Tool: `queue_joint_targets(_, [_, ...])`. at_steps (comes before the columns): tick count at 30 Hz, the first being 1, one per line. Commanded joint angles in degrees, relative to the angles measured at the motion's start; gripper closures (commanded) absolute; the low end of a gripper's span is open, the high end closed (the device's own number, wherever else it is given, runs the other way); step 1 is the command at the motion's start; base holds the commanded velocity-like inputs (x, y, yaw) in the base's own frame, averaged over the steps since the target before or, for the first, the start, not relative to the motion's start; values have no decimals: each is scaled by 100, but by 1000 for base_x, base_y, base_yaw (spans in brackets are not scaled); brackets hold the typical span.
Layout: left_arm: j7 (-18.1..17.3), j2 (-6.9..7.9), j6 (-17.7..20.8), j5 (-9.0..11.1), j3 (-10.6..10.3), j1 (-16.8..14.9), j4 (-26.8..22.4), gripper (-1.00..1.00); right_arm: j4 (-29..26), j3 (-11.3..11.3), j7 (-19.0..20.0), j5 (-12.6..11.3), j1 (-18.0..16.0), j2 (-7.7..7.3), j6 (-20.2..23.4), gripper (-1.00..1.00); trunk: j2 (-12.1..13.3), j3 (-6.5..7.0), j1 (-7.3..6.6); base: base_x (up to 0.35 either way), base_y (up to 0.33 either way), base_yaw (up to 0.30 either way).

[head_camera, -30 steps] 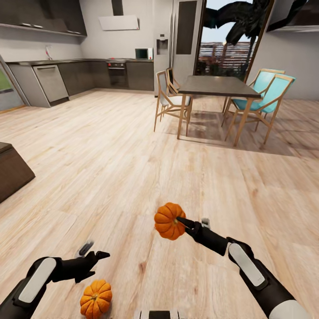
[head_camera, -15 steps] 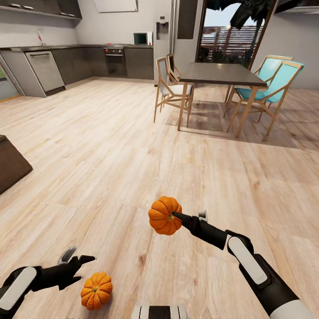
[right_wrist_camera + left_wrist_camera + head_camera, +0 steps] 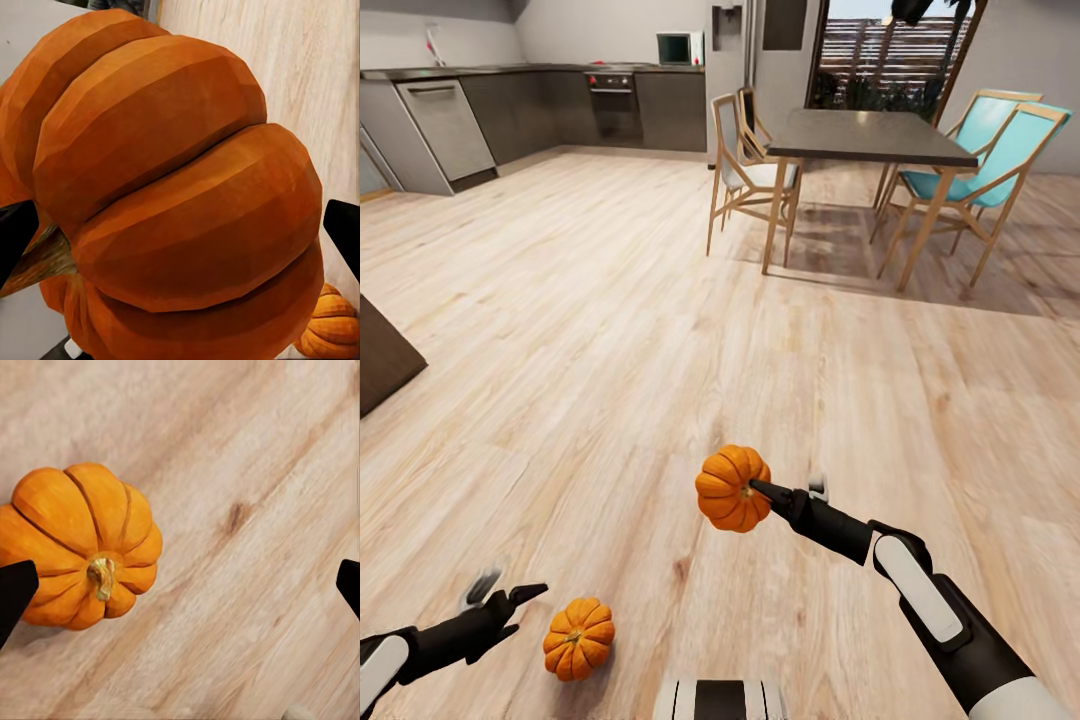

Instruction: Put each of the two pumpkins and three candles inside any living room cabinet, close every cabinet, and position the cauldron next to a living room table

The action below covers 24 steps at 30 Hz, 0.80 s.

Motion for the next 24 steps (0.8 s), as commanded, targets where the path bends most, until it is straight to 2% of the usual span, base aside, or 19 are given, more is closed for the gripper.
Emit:
queue_joint_targets(1, [-69,-6,-10,-7,13,-2,57,-100,-2,10,-4,-47,-3,-4,24,100,-3,-27,1,0,0,0])
queue_joint_targets(4, [-121,-15,-197,-23,9,-2,228,-100,-47,13,-1,-45,-5,-4,21,100,-7,-93,9,0,0,0])
queue_joint_targets(6, [-134,-23,-495,-25,-6,-2,304,-100,-126,13,11,-46,-5,-8,25,100,-10,-137,14,0,0,0])
queue_joint_targets(9, [-203,-26,-645,-2,-8,-2,335,-100,-360,13,14,-52,-3,-11,32,100,-14,-204,22,0,0,0])
queue_joint_targets(11, [-465,-23,-684,-5,1,-2,393,-100,-474,13,12,-51,-3,-12,58,100,-17,-248,27,0,0,0])
queue_joint_targets(13, [-880,-11,-767,-15,6,-2,588,-100,-537,13,17,-47,-5,-13,115,100,-19,-293,32,0,0,0])
queue_joint_targets(14, [-955,-9,-799,-15,3,-2,636,-100,-544,15,17,-46,-3,-13,122,100,-21,-315,35,0,0,0])
queue_joint_targets(16, [-1266,-10,-1007,-22,-28,-2,817,-100,-575,20,25,-45,-5,-13,143,100,-23,-359,40,0,0,0])
queue_joint_targets(20, [-1470,-22,-1196,-30,-54,-2,902,-100,-814,17,42,-53,7,-13,198,100,-29,-448,50,0,0,0])
queue_joint_targets(24, [-1505,-20,-1248,-34,-62,-2,913,-100,-935,14,46,-76,27,-13,311,100,-34,-536,60,0,0,0])
